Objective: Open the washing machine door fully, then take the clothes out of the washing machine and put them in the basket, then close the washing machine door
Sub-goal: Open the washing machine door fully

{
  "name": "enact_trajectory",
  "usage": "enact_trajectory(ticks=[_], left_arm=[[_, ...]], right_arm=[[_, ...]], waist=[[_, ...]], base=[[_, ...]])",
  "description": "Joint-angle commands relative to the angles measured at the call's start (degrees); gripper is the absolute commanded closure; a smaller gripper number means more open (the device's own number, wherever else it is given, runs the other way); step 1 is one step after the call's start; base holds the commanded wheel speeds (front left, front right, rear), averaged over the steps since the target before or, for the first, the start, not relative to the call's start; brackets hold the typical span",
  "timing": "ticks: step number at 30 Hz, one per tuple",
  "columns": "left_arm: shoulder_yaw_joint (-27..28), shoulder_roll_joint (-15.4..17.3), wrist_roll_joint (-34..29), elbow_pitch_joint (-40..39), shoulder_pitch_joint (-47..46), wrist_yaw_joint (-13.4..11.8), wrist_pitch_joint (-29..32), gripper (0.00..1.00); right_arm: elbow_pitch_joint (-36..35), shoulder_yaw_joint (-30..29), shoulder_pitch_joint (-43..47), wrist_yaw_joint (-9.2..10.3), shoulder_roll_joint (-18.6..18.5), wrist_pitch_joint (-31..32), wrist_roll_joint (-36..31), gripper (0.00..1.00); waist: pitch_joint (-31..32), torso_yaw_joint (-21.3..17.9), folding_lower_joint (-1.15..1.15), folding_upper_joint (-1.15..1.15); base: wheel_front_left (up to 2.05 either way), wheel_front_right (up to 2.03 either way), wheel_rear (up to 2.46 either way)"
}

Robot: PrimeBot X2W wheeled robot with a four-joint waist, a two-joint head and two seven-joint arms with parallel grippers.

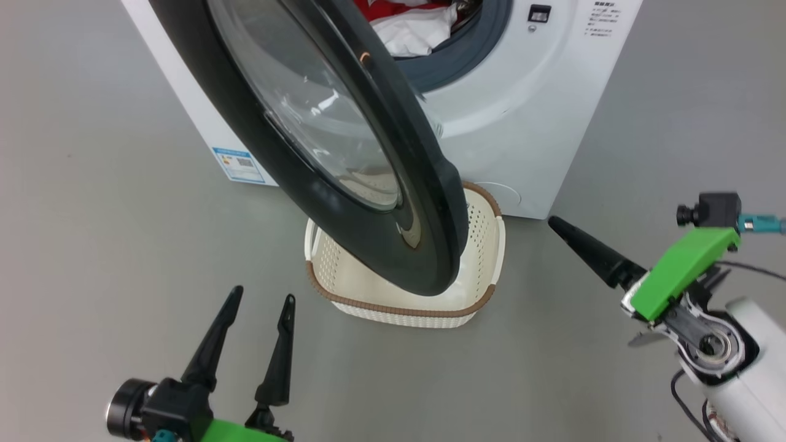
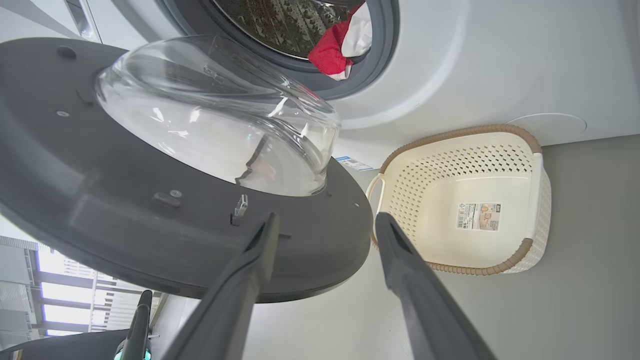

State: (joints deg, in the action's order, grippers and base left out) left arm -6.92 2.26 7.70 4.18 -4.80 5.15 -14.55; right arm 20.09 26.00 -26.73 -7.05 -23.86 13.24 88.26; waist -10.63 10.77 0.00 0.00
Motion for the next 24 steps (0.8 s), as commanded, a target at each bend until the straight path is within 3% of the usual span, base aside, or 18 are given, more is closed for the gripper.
enact_trajectory(ticks=[1,24], left_arm=[[2.2,0.6,-0.5,-1.1,0.3,0.4,-0.4,0.0],[4.0,0.6,-0.9,-0.5,3.1,0.7,-0.4,0.0]], right_arm=[[-1.4,-0.3,1.5,-0.44,-0.7,-1.1,0.2,0.0],[0.6,1.0,16.5,-0.44,0.6,-22.0,-4.5,0.0]], waist=[[0.5,-0.5,0.0,0.0],[3.5,-3.0,0.0,0.0]], base=[[0.0,0.0,0.0],[0.0,0.0,0.0]])
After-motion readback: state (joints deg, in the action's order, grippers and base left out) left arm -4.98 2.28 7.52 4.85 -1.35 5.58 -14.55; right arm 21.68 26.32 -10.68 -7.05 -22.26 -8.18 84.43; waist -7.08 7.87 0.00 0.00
